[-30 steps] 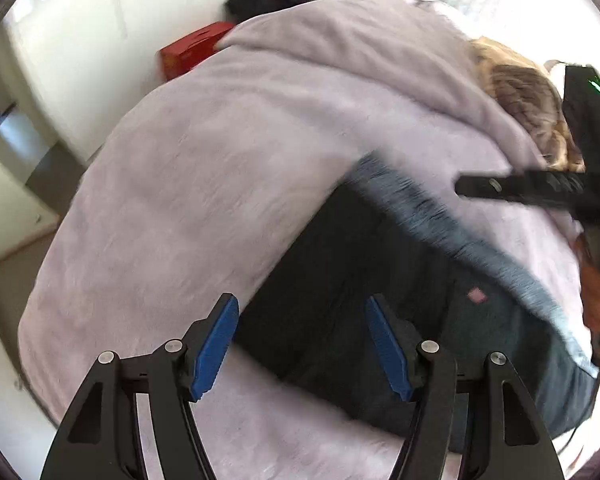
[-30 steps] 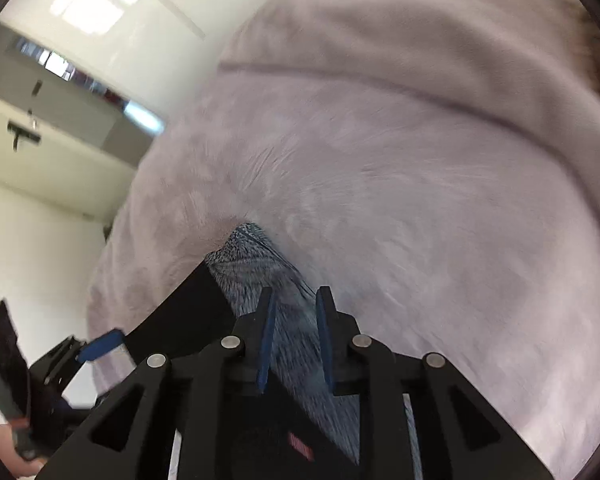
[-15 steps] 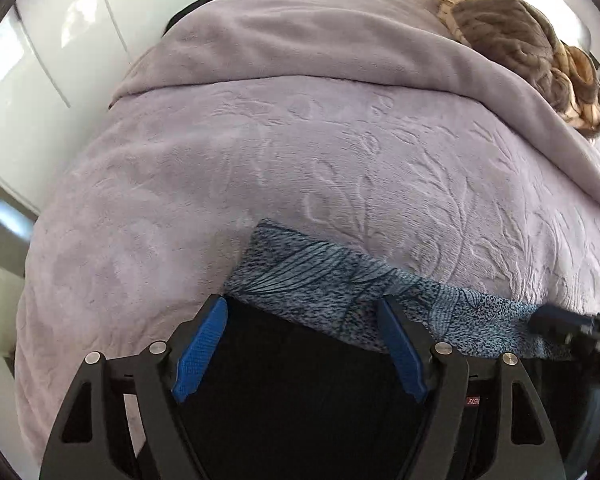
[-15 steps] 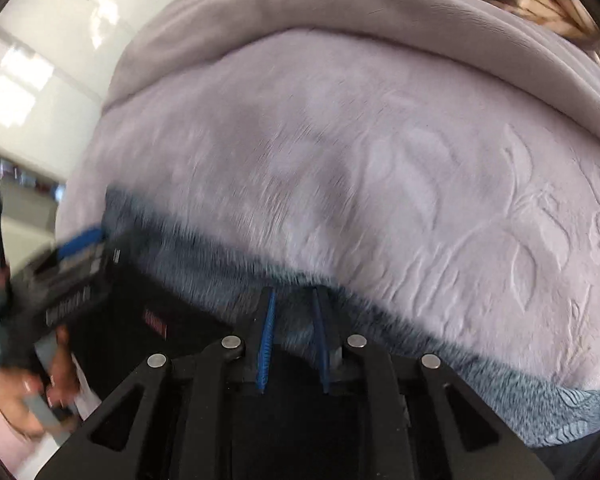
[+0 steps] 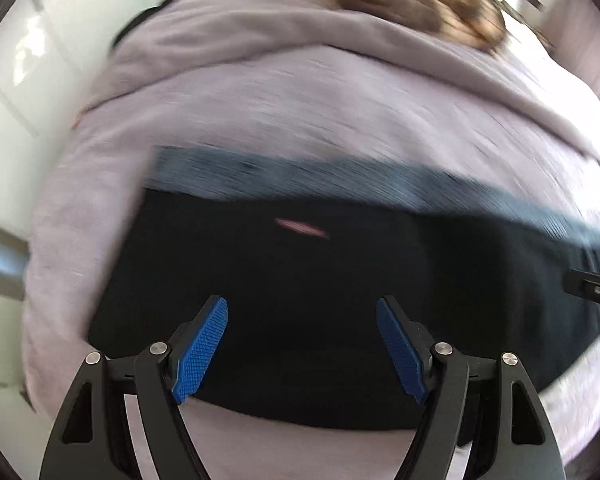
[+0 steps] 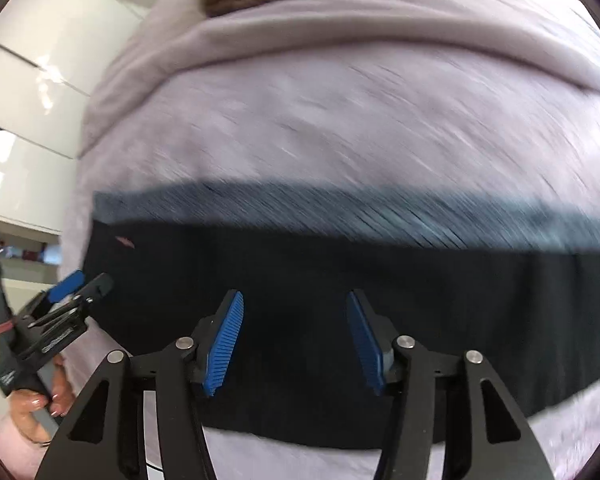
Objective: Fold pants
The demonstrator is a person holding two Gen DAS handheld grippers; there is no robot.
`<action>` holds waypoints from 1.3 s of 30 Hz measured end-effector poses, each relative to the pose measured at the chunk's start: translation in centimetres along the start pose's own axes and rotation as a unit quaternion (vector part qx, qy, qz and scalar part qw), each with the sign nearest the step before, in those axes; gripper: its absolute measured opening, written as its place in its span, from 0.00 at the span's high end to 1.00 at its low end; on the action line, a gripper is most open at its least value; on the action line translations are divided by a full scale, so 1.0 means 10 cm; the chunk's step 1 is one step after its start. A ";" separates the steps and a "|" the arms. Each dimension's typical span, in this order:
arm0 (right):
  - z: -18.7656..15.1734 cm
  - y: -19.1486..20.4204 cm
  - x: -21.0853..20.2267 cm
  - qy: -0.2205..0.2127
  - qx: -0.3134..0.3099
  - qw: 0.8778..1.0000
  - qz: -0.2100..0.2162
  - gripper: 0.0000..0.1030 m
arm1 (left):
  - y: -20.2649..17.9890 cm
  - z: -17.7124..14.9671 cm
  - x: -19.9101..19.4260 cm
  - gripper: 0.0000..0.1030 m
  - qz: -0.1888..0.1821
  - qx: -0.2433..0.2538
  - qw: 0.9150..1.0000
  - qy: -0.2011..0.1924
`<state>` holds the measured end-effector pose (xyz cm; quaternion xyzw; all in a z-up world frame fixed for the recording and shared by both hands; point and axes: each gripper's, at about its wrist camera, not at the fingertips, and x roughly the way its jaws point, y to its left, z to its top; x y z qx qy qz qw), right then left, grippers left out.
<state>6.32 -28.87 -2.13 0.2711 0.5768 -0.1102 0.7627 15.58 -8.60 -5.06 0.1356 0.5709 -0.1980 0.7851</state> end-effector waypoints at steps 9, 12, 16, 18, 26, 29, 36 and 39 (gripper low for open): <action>-0.33 -0.78 0.03 -0.012 0.056 0.998 -0.031 0.45 | -0.71 -0.25 0.31 0.25 0.037 0.082 0.996 0.026; -0.46 -1.04 -0.19 -0.013 0.103 0.995 -0.009 0.45 | -0.69 -0.28 0.13 0.25 0.049 0.086 0.994 0.042; -0.69 -1.21 -0.52 -0.015 0.134 0.991 0.013 0.36 | -0.78 -0.37 -0.22 0.25 0.042 0.098 0.994 0.037; -0.81 -1.24 -0.66 -0.016 0.140 0.990 0.020 0.36 | -0.87 -0.42 -0.38 0.25 0.031 0.096 0.994 0.044; -1.30 -1.34 -1.02 -0.021 0.168 0.985 0.040 0.36 | -1.15 -0.58 -0.76 0.02 0.002 0.076 0.996 0.041; -1.41 -1.36 -1.08 -0.023 0.175 0.983 0.044 0.34 | -1.32 -0.57 -0.80 0.02 -0.004 0.085 0.996 0.039; -1.52 -1.32 -1.16 -0.039 0.160 0.986 0.021 0.14 | -1.59 -0.57 -0.85 0.02 0.003 0.101 0.994 0.053; -1.51 -1.31 -1.18 -0.037 0.140 0.989 0.000 0.14 | -1.72 -0.55 -0.88 0.02 0.012 0.106 0.993 0.055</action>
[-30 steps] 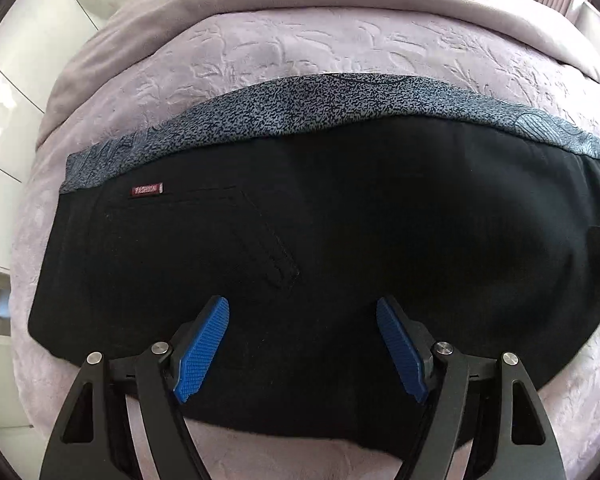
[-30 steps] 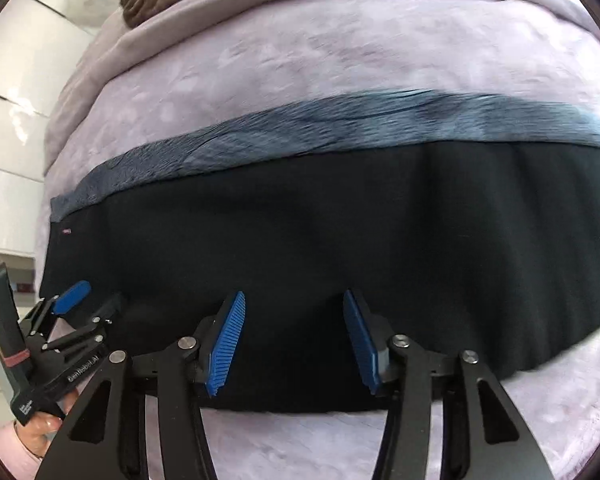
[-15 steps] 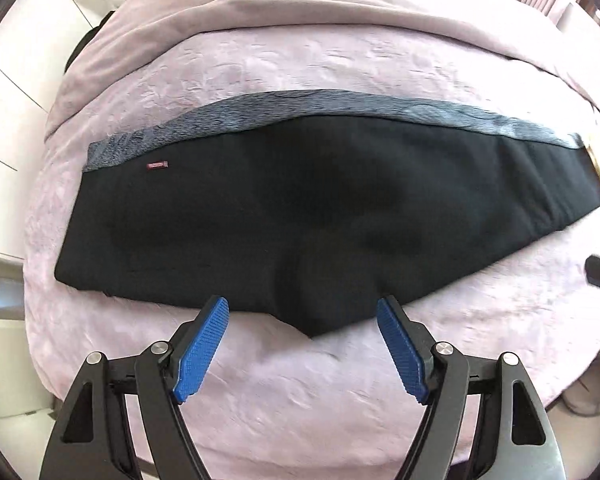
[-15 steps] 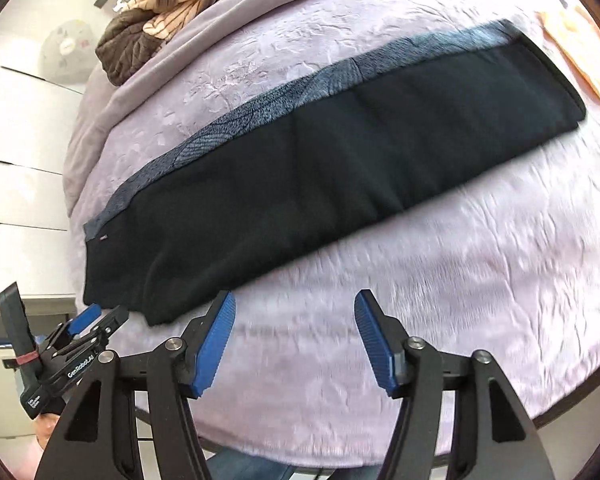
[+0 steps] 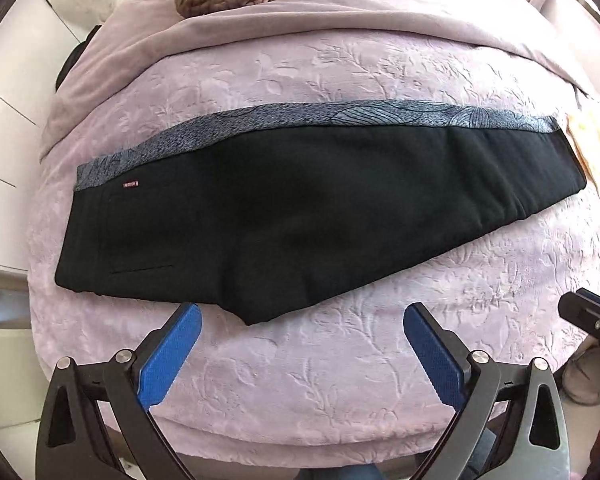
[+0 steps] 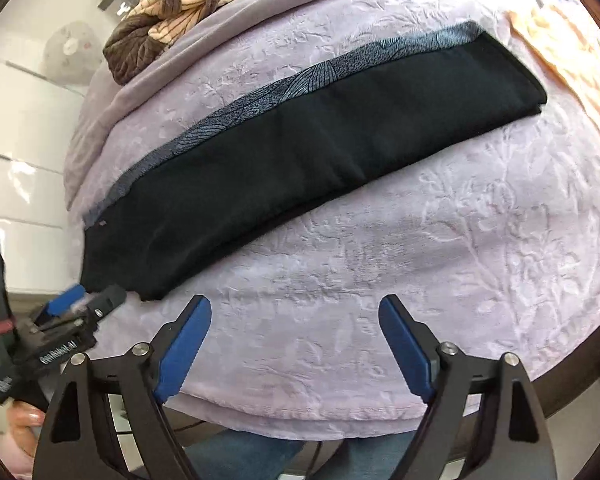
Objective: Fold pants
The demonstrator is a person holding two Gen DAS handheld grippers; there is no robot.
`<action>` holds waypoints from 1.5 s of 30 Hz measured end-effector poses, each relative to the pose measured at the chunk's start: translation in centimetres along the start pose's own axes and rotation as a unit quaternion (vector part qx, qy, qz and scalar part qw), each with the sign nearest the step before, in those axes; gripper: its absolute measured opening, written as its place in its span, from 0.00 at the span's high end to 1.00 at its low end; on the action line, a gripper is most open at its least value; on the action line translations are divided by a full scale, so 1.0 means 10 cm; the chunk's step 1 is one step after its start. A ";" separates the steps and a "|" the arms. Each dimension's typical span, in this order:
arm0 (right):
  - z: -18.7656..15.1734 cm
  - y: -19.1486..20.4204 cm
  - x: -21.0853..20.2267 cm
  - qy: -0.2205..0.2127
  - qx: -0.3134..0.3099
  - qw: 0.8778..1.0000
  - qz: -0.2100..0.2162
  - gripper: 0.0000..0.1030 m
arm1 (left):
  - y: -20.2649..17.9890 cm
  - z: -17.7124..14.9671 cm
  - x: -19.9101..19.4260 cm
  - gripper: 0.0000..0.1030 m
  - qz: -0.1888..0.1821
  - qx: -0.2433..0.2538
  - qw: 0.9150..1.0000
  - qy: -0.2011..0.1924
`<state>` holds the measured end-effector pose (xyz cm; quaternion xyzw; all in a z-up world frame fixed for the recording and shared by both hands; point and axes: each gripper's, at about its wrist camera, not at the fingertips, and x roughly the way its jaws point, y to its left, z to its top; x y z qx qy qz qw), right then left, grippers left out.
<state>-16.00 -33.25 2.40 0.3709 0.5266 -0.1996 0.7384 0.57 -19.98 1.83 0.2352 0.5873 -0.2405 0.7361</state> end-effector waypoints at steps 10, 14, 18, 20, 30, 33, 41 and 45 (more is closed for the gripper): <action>0.11 -0.21 -0.07 -0.004 0.011 1.000 0.006 0.14 | -0.32 0.10 -0.05 0.02 0.012 0.031 0.999 -0.001; 0.13 -0.32 -0.06 0.000 0.021 1.000 0.014 0.14 | -0.44 0.12 -0.04 0.02 0.028 0.045 0.999 0.005; 0.16 -0.46 -0.06 0.004 0.031 0.999 0.022 0.14 | -0.57 0.16 -0.04 0.02 0.045 0.057 0.997 0.006; 0.19 -0.52 -0.07 0.005 0.034 0.999 0.025 0.14 | -0.64 0.19 -0.06 0.02 0.048 0.061 0.997 0.006; 0.44 -0.93 -0.25 -0.002 0.037 0.999 0.034 0.14 | -1.04 0.35 -0.16 0.02 0.059 0.060 0.996 0.004; 0.53 -1.09 -0.30 -0.003 0.037 0.999 0.037 0.14 | -1.21 0.38 -0.16 0.02 0.063 0.060 0.996 0.005; 0.75 -1.61 -0.38 -0.001 0.041 0.998 0.040 0.14 | -1.66 0.47 -0.14 0.02 0.070 0.056 0.996 0.011; 0.78 -1.84 -0.40 0.001 0.047 0.998 0.043 0.14 | -1.83 0.49 -0.08 0.02 0.072 0.054 0.996 0.014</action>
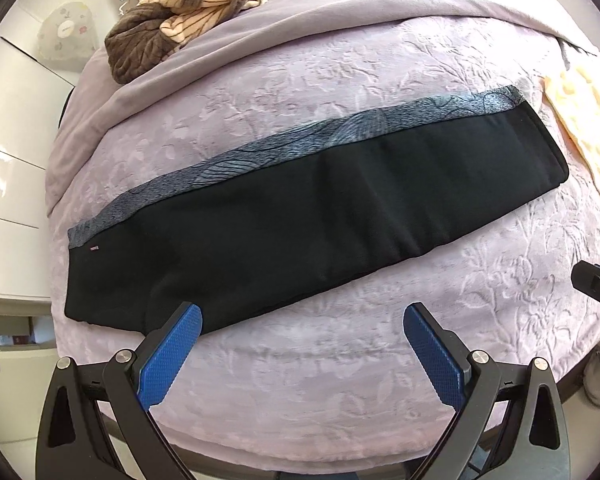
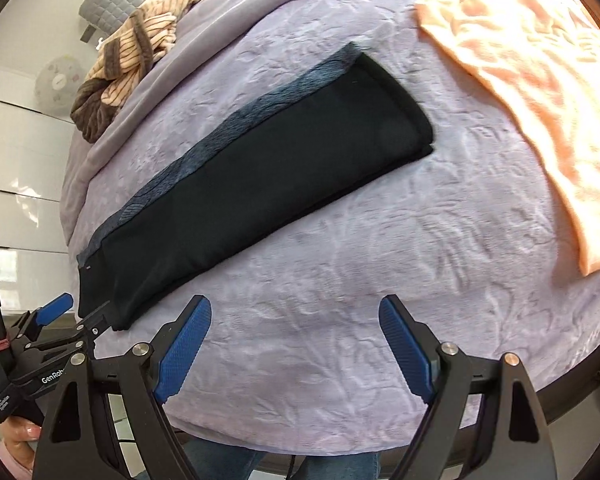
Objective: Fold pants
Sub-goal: 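Grasp the trousers' end with the right gripper and lift it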
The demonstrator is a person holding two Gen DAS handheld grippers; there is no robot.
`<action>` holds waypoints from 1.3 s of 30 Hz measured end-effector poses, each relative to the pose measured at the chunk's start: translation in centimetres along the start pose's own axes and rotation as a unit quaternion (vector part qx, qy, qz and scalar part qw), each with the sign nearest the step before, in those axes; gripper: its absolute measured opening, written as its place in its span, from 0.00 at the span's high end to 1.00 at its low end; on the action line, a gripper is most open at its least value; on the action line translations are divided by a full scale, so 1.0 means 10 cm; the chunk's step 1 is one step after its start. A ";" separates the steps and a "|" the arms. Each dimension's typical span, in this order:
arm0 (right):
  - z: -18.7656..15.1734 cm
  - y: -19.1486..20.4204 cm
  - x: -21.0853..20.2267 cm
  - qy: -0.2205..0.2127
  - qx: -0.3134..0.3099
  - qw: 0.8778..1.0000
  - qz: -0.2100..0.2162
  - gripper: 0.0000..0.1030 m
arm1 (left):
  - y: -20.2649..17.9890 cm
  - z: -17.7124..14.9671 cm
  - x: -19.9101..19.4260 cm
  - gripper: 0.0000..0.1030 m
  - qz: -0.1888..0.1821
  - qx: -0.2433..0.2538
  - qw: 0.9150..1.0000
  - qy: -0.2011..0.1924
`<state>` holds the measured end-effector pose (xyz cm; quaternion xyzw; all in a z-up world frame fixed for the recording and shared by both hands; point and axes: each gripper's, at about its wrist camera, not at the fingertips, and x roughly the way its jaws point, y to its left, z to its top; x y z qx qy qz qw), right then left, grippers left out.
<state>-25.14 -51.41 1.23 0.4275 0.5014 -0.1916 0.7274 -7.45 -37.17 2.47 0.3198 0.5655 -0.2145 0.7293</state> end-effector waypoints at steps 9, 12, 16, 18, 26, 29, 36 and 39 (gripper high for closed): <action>0.08 -0.39 0.03 0.002 0.037 0.998 0.054 0.14 | -0.24 0.09 0.18 0.02 -0.018 -0.025 0.999 0.011; 0.17 -0.48 0.07 -0.006 0.048 0.996 0.069 0.14 | -0.27 0.14 0.21 0.02 -0.028 -0.032 0.999 0.004; 0.35 -0.61 0.18 -0.020 0.079 0.991 0.110 0.14 | -0.27 0.25 0.28 0.02 -0.035 -0.043 0.998 -0.006; 0.43 -0.66 0.26 -0.023 0.094 0.988 0.122 0.14 | -0.26 0.32 0.37 0.02 -0.042 -0.050 0.998 -0.005; 0.71 -0.88 0.55 -0.046 0.153 0.971 0.180 0.15 | -0.31 0.60 0.72 0.02 -0.048 -0.061 0.997 -0.014; 0.73 -0.96 0.66 -0.049 0.167 0.967 0.184 0.17 | -0.32 0.67 0.89 0.02 -0.045 -0.067 0.997 -0.014; 0.88 -0.94 0.74 -0.080 0.176 0.950 0.244 0.17 | -0.33 0.70 1.15 0.02 -0.049 -0.075 0.996 -0.002; 0.93 -0.86 0.73 -0.079 0.154 0.952 0.251 0.17 | -0.36 0.69 1.15 0.02 -0.045 -0.070 0.997 -0.005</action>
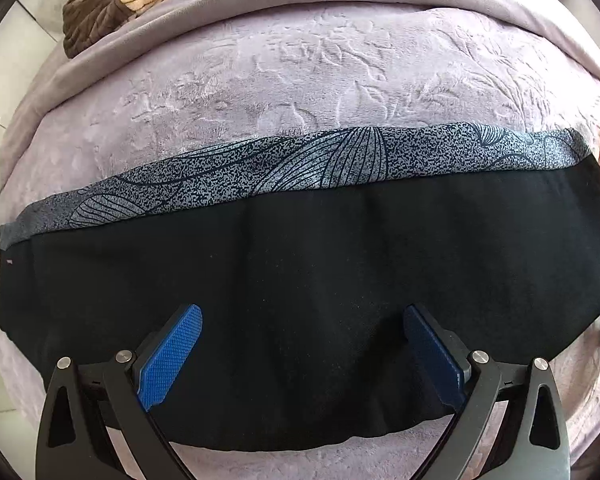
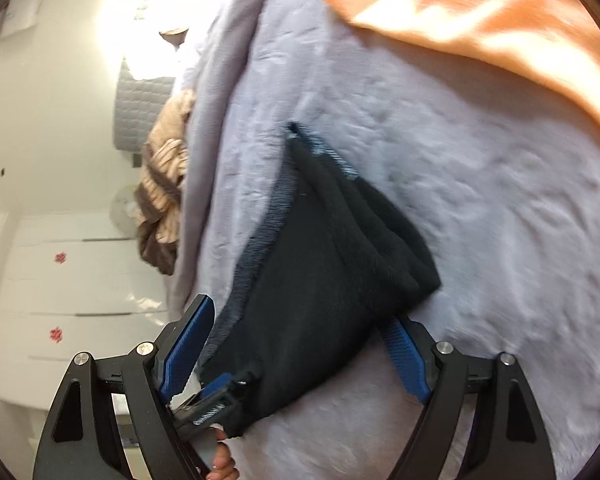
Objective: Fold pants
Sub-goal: 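Grasp the trousers' end with the right gripper and lift it, then fold the lifted end over onto the trousers with the right gripper and release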
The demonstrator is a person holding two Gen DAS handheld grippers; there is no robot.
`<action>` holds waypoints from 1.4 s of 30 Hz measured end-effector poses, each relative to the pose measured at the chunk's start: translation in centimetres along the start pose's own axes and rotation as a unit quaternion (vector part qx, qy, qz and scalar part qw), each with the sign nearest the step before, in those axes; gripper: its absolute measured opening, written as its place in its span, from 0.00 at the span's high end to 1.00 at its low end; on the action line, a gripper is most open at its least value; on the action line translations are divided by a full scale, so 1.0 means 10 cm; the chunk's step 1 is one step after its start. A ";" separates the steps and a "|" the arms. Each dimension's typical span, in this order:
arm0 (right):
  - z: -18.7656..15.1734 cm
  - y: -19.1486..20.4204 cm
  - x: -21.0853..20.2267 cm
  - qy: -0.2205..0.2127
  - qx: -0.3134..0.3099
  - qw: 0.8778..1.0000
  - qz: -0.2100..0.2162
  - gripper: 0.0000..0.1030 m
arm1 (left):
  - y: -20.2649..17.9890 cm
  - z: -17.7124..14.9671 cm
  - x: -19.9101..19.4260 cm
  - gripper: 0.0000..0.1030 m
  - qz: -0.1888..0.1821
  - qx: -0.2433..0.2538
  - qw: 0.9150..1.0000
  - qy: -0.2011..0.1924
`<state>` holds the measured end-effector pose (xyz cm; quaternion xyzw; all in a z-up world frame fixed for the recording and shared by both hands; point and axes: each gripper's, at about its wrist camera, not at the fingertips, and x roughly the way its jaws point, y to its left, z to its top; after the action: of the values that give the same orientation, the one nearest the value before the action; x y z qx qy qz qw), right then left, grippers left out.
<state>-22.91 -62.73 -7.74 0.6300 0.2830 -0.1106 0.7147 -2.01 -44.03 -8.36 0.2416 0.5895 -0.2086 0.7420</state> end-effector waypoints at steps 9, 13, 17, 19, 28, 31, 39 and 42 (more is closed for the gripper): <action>0.03 -0.19 0.11 -0.006 0.037 0.999 0.003 0.61 | 0.00 -0.04 0.03 0.02 -0.005 0.000 1.000 0.000; 0.03 -0.14 0.14 -0.014 0.059 0.997 0.043 0.87 | 0.13 0.01 -0.08 0.33 -0.011 -0.013 1.000 -0.003; -0.04 0.21 -0.01 -0.006 0.000 0.997 0.083 0.87 | 0.32 0.11 -0.25 0.38 -0.006 -0.030 0.998 -0.055; -0.08 0.38 -0.01 -0.002 -0.030 0.996 0.085 0.87 | 0.32 0.22 -0.17 0.38 0.002 -0.031 0.998 -0.055; -0.25 1.00 0.09 0.001 -0.119 0.991 0.060 0.87 | 0.01 0.18 0.11 0.37 0.001 0.030 0.998 -0.062; -0.43 1.32 0.07 -0.006 -0.168 0.985 0.022 0.87 | 0.34 0.15 -0.05 0.37 -0.040 0.004 0.998 -0.053; -1.26 2.07 0.43 -0.004 -0.274 0.960 -0.051 0.87 | 1.38 -0.21 -0.47 0.18 -0.068 -0.009 0.994 -0.081; -1.63 2.28 0.93 0.022 -0.303 0.949 -0.080 0.87 | 1.93 -0.34 -0.44 0.18 -0.061 -0.028 0.995 -0.075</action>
<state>-7.90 -41.04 5.54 0.3615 0.3685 -0.0626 0.8542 5.87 -26.49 -2.54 0.1680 0.5511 -0.2547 0.7767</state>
